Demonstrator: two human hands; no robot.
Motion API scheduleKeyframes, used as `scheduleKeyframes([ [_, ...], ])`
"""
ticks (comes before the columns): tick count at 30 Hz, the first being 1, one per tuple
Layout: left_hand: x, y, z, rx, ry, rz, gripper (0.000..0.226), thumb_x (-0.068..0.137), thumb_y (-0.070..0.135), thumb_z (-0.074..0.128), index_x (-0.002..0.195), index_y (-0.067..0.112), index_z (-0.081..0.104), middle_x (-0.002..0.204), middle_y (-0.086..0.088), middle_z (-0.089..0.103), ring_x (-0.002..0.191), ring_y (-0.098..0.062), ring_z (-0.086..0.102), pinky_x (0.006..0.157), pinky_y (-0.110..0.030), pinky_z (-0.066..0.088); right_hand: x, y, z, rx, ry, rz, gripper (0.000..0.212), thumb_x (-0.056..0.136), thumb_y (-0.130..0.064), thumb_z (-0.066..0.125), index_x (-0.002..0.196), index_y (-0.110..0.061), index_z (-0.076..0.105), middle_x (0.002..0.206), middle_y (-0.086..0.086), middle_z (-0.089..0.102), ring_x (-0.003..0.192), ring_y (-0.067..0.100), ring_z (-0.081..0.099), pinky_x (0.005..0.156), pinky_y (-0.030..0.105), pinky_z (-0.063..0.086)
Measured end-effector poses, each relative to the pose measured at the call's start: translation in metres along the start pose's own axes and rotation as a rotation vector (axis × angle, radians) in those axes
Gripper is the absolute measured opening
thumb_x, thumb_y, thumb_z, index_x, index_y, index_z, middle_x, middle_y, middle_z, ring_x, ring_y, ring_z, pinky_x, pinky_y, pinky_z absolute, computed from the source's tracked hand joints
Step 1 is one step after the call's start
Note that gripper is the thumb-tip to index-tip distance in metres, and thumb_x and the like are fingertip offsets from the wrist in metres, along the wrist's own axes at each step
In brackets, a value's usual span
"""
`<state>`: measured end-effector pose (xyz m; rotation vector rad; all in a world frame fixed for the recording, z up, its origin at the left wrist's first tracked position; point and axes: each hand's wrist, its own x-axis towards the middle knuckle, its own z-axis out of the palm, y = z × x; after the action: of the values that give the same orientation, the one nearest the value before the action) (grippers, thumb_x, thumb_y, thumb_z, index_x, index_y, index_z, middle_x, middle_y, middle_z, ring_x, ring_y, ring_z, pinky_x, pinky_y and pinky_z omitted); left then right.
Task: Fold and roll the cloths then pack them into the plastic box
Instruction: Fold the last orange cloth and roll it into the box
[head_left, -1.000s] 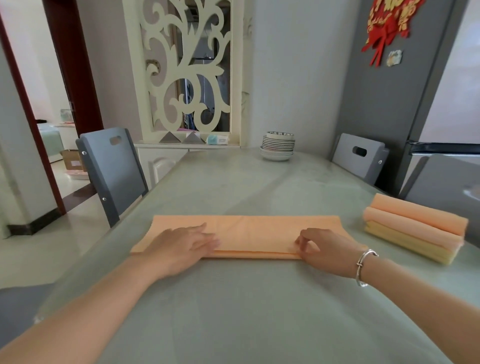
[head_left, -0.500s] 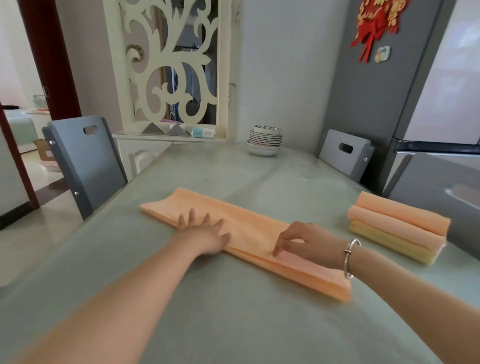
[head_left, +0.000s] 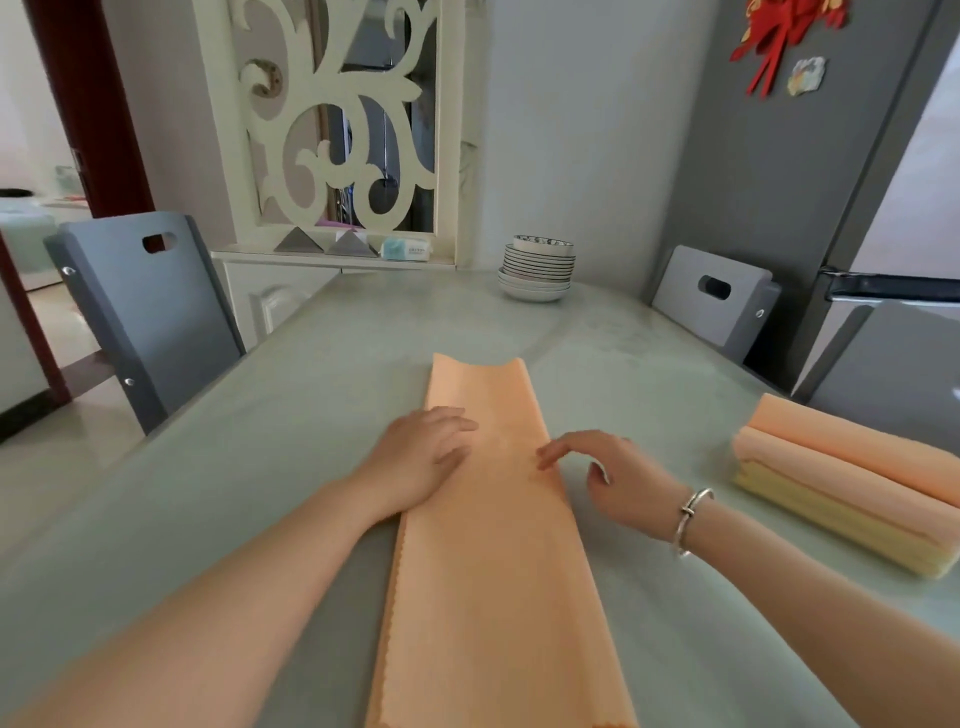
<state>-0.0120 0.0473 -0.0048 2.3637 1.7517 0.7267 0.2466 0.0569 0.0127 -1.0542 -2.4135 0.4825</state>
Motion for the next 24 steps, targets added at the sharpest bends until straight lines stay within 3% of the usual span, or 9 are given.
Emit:
scheduleKeyframes([
  [3,-0.013,-0.014,-0.011,-0.121,0.166,0.037,0.020,0.085,0.012,0.058,0.096,0.025,0.070,0.101,0.010,0.060,0.100,-0.013,0.053,0.090,-0.027,0.040,0.001,0.016,0.006,-0.165,-0.020,-0.087,0.063,0.067,0.004,0.034,0.104,-0.040,0.060,0.116,-0.024,0.053,0.116,0.004,0.049,0.106,0.026,0.035],
  [5,-0.025,-0.022,-0.016,-0.203,0.146,0.042,0.035,0.080,-0.006,0.056,0.087,0.025,0.071,0.091,0.010,0.062,0.091,-0.005,0.057,0.087,-0.020,0.041,0.002,0.019,0.012,-0.159,0.028,-0.142,0.050,0.073,0.001,0.042,0.107,-0.028,0.066,0.114,-0.025,0.052,0.115,0.005,0.050,0.105,0.019,0.033],
  [7,-0.034,-0.028,-0.020,-0.281,0.111,0.039,0.048,0.075,-0.017,0.047,0.089,0.021,0.073,0.095,0.008,0.066,0.094,0.002,0.059,0.089,-0.011,0.040,0.003,0.017,0.015,-0.108,0.061,-0.134,0.037,0.081,-0.003,0.057,0.107,-0.027,0.066,0.115,-0.028,0.051,0.119,0.001,0.047,0.106,0.016,0.030],
  [10,-0.043,-0.031,-0.024,-0.318,0.065,-0.011,0.032,0.082,-0.002,0.062,0.100,0.021,0.073,0.104,0.012,0.068,0.101,0.005,0.058,0.092,-0.005,0.036,0.005,0.009,0.016,-0.057,-0.013,-0.045,0.034,0.083,-0.010,0.064,0.110,-0.032,0.063,0.117,-0.027,0.051,0.123,-0.006,0.039,0.104,0.005,0.023],
  [13,-0.046,-0.037,-0.027,-0.378,-0.007,-0.010,0.030,0.076,0.018,0.073,0.105,0.027,0.072,0.111,0.016,0.066,0.105,0.012,0.055,0.092,-0.002,0.033,0.002,0.002,0.017,0.019,-0.036,0.061,0.035,0.081,-0.013,0.066,0.104,-0.039,0.062,0.115,-0.031,0.052,0.113,-0.011,0.046,0.102,0.005,0.028],
  [17,-0.044,-0.046,-0.022,-0.223,-0.009,0.001,0.044,0.064,0.049,0.061,0.106,0.039,0.069,0.108,0.024,0.065,0.105,0.003,0.058,0.100,-0.027,0.040,0.000,-0.004,0.019,0.053,-0.041,0.158,0.034,0.081,-0.017,0.065,0.101,-0.045,0.063,0.116,-0.032,0.055,0.111,-0.012,0.048,0.099,0.009,0.032],
  [20,-0.038,-0.038,-0.019,-0.026,0.105,0.044,0.033,0.072,0.044,0.053,0.099,0.041,0.071,0.090,0.022,0.065,0.088,-0.011,0.059,0.084,-0.030,0.039,-0.001,-0.005,0.018,0.085,-0.022,0.198,0.033,0.083,-0.017,0.062,0.097,-0.046,0.066,0.110,-0.033,0.058,0.105,-0.013,0.051,0.095,0.008,0.034],
  [22,-0.033,-0.030,-0.016,-0.027,0.198,-0.022,0.024,0.080,0.030,0.052,0.090,0.031,0.075,0.083,0.013,0.067,0.083,-0.019,0.055,0.074,-0.029,0.036,0.007,-0.007,0.016,0.072,0.026,0.239,0.030,0.084,-0.016,0.058,0.082,-0.044,0.069,0.086,-0.034,0.062,0.083,-0.010,0.055,0.079,0.012,0.043],
  [24,-0.023,-0.022,-0.015,-0.122,0.235,-0.273,0.026,0.088,0.031,0.051,0.074,0.020,0.071,0.075,0.005,0.065,0.086,-0.023,0.055,0.074,-0.030,0.038,0.024,-0.003,0.015,0.077,0.133,0.341,0.034,0.085,-0.013,0.053,0.053,-0.023,0.060,0.048,-0.019,0.051,0.056,0.006,0.040,0.054,0.025,0.034],
])
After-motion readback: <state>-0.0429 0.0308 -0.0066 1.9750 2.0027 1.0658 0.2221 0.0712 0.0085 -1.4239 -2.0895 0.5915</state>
